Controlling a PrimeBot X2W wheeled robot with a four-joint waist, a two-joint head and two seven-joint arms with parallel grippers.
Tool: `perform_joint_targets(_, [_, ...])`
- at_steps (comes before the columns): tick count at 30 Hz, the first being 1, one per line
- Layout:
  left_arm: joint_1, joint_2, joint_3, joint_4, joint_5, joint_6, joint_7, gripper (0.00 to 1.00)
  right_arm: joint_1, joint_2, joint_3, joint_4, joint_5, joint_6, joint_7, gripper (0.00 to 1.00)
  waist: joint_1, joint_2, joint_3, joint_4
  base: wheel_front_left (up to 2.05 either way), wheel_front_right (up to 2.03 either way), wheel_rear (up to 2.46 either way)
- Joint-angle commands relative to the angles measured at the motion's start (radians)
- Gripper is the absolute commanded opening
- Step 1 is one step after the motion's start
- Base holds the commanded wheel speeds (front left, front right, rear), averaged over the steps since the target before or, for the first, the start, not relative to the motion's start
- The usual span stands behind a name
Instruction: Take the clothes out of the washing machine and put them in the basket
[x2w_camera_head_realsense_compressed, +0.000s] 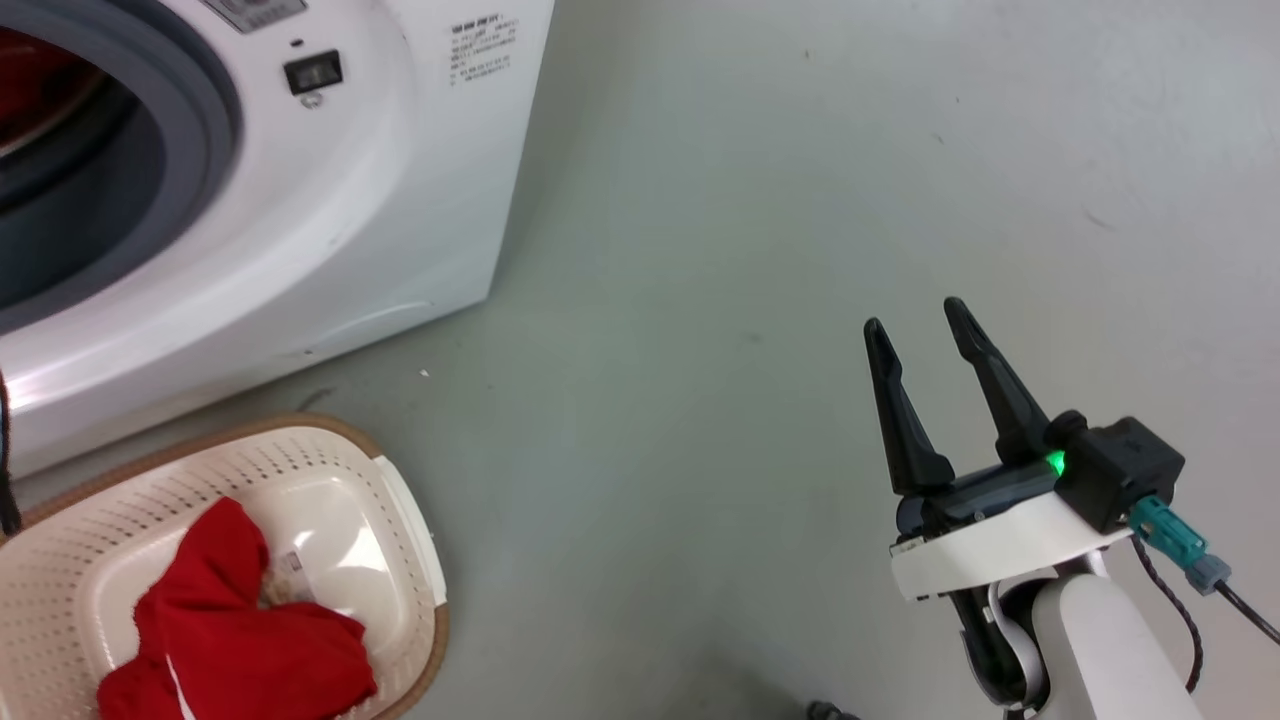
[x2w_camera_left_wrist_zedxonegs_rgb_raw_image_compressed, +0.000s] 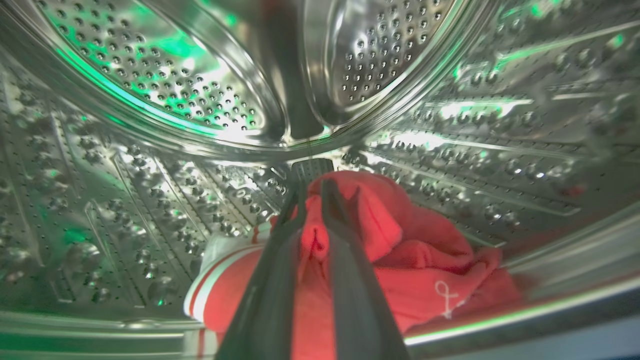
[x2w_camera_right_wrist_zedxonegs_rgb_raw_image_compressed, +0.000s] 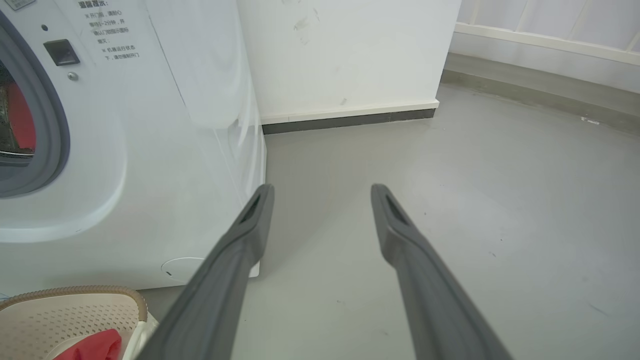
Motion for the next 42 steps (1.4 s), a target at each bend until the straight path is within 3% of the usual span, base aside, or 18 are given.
perform_joint_targets(1, [0.029, -0.014, 0.004, 0.012, -0.01, -0.009, -0.039, 0.0, 0.018, 0.001, -0.006, 0.01, -0.007, -0.001, -0.002, 1.0, 0.0, 0.0, -0.065, 0.03, 0.0, 0.0, 0.0])
perform_joint_targets(12, [0.203, -0.129, -0.019, 0.069, -0.052, -0.071, -0.267, 0.0, 0.086, 0.001, -0.056, 0.034, -0.08, -0.001, 0.02, 1.0, 0.0, 0.0, -0.268, 0.134, 0.0, 0.0, 0.0])
perform_joint_targets(23, [0.376, -0.208, -0.046, -0.065, -0.068, -0.107, -0.326, 0.0, 0.171, 0.001, -0.109, -0.034, -0.132, -0.001, 0.099, 1.0, 0.0, 0.0, -0.436, 0.222, 0.0, 0.0, 0.0])
perform_joint_targets(30, [0.508, -0.23, -0.06, -0.266, -0.078, -0.088, -0.313, 0.0, 0.223, 0.001, -0.129, -0.079, -0.145, -0.001, 0.137, 1.0, 0.0, 0.0, -0.492, 0.264, 0.0, 0.0, 0.0])
perform_joint_targets(42, [0.84, -0.226, -0.086, -0.702, -0.091, 0.001, -0.167, 0.0, 0.261, 0.001, -0.14, -0.124, -0.148, -0.001, 0.165, 1.0, 0.0, 0.0, -0.513, 0.308, 0.0, 0.0, 0.0])
